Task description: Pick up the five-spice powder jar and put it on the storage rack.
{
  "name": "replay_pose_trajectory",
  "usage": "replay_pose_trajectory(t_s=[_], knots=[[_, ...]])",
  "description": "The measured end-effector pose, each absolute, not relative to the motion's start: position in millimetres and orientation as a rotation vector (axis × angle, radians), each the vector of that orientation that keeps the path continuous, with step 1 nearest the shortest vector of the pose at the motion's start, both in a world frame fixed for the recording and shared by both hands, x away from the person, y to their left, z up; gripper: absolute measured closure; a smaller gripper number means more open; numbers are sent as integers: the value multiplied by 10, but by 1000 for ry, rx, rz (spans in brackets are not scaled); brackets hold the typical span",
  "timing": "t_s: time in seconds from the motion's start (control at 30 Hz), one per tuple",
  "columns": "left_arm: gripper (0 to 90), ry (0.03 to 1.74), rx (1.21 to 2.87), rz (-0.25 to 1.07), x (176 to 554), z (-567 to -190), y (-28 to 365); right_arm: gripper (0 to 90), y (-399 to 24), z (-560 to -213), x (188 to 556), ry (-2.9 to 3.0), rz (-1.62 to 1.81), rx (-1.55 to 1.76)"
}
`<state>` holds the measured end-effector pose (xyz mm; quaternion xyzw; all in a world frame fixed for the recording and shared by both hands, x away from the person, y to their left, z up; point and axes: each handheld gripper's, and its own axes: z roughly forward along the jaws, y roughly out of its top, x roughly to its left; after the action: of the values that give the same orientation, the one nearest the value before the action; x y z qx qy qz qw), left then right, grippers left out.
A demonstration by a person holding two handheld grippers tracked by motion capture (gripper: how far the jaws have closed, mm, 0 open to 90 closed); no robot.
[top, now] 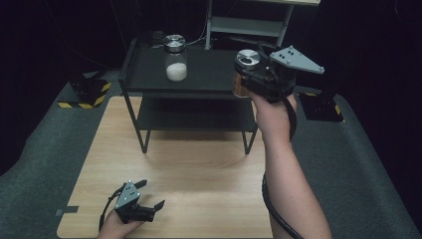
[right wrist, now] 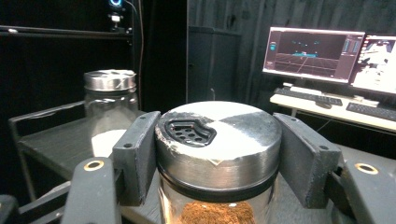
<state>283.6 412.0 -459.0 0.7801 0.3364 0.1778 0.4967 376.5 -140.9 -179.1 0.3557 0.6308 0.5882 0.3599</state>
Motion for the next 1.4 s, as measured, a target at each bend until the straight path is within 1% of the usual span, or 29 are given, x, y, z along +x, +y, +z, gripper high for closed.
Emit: replay_pose_trajectory(t_s=[0.33, 0.7, 1.1, 1.4], knots=[[4, 811, 1881, 422, 2841, -4600, 4127, 348, -1302, -1768, 4039, 1625, 1490, 961], [3, 812, 1876, 412, 2850, -4604, 4148, 348, -1219, -1824, 4231, 1608, 1495, 1018], [4, 810, 1878, 406, 2860, -4602, 4153, 346, -1269, -1907, 4311, 1589, 1538, 1031], [4, 806, 1881, 403, 2862, -4600, 4154, 344, -1270, -1894, 4316, 1596, 1533, 1031]])
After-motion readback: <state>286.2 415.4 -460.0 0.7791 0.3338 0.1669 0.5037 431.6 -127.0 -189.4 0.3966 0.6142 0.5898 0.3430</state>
